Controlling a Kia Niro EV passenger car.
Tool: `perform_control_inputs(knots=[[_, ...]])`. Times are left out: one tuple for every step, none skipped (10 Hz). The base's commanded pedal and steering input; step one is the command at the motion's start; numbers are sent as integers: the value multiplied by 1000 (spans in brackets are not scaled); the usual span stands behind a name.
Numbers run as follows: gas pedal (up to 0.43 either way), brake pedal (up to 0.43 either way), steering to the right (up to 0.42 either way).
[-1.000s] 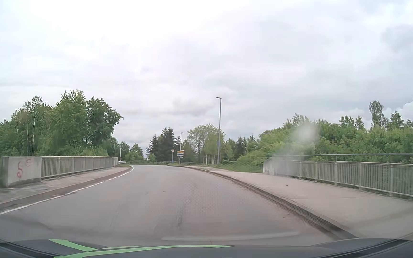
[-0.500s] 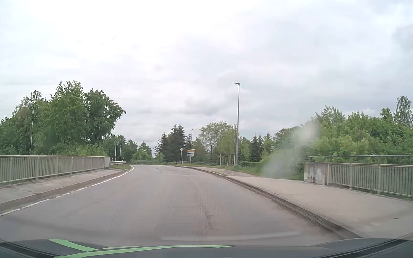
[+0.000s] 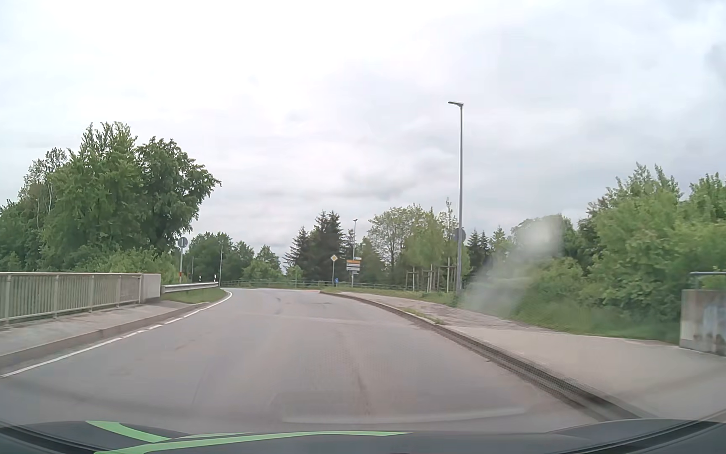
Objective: Follow the waypoints while adhering to traffic rules and regulations
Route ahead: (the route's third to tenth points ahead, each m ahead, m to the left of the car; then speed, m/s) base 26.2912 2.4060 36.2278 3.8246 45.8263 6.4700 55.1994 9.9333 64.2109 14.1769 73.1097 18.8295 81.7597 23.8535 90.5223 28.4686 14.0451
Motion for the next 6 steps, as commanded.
perform_control_inputs(knots=[[169, 0, -29], [169, 0, -31], [169, 0, -35], [169, 0, -38], [169, 0, -39], [169, 0, -39]])
